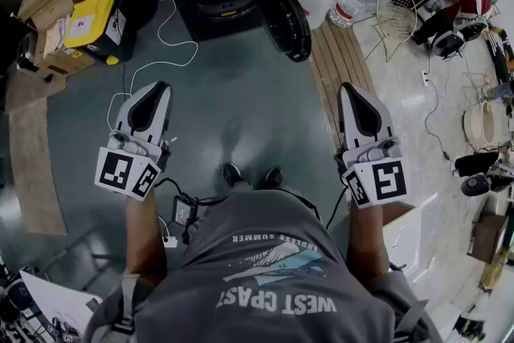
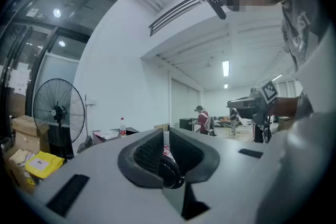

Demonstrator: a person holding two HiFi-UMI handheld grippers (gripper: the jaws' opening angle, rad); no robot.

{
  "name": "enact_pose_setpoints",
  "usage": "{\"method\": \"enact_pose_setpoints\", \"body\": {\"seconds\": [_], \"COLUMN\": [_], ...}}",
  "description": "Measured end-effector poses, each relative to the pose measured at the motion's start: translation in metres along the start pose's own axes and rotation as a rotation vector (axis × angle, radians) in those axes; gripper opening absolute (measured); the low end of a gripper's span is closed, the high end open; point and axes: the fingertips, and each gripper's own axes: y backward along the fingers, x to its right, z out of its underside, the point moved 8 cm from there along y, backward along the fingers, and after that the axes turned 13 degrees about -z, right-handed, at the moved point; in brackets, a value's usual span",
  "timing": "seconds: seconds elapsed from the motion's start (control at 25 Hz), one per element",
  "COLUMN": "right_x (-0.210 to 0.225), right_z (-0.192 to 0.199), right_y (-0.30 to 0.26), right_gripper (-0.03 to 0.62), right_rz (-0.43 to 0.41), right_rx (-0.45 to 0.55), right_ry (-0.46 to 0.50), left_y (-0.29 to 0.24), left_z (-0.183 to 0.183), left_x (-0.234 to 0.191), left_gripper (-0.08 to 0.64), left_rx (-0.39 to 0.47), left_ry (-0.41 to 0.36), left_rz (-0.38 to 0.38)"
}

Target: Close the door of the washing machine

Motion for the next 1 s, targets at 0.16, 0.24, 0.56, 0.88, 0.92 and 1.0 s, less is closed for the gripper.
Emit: {"method": "enact_pose_setpoints", "body": {"seconds": [0.16, 0.24, 0.56, 0.88, 0.92, 1.0], "right_x": [-0.007, -0.012, -0.003, 0.039, 0.045, 0.061], "right_z": [-0.003, -0.004, -0.001, 0.016, 0.017, 0.017], "right_y": [-0.013, -0.019, -0.038, -0.084, -0.092, -0.109], "right_gripper": [0.028, 0.028, 0.029, 0.029, 0.029, 0.029], "right_rz": [0.009, 0.010, -0.003, -0.053, -0.066, -0.086], "right_rx": [0.009, 0.009, 0.020, 0.035, 0.036, 0.040], "right_ry": [-0.002, -0.007, -0.058, -0.107, -0.107, -0.106], "left_y": [-0.001, -0.002, -0.017, -0.050, -0.054, -0.067], "left_z": [0.001, 0.003, 0.013, 0.019, 0.018, 0.018], "left_x": [-0.015, -0.022, -0.034, -0.042, -0.044, -0.048], "left_gripper": [0.048, 0.048, 0.048, 0.048, 0.048, 0.048], "left_rx": [0.005, 0.005, -0.010, -0.038, -0.040, -0.046], "left_ry": [0.000, 0.005, 0.027, 0.014, 0.014, 0.012], "left_rz": [0.004, 0.010, 0.022, -0.032, -0.043, -0.062]}}
